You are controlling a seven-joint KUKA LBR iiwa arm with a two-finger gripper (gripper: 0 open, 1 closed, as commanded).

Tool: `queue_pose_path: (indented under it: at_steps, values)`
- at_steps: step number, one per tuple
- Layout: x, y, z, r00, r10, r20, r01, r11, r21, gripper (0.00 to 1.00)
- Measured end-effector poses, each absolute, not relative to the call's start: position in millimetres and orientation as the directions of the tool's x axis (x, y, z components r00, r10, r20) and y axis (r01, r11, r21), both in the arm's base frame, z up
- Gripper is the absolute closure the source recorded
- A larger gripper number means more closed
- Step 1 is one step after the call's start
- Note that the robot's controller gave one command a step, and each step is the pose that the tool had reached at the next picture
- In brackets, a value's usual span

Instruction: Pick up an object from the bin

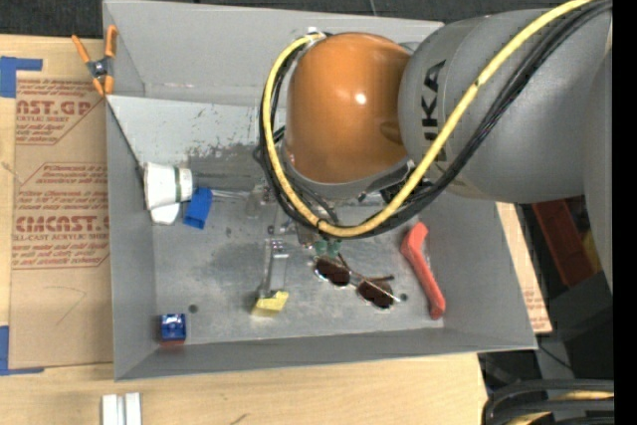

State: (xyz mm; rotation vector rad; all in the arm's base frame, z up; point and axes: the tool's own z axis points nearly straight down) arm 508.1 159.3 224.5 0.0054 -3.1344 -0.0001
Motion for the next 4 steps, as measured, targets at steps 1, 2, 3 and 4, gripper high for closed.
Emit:
queue_pose_path:
  at_steps: [1, 2, 3, 4]
  values:
    - [509.6, 158, 229, -1.000, -0.001, -0.001, -0.001, 1.000, 0.002, 0.00]
    - [514.4, 143, 204, -0.999, -0.049, -0.008, -0.049, 0.999, 0.004, 0.00]
    - [509.1, 120, 147, -0.973, -0.230, -0.003, -0.230, 0.973, 0.001, 0.00]
    - [508.4, 117, 134, -0.951, -0.309, 0.000, -0.309, 0.951, 0.000, 0.00]
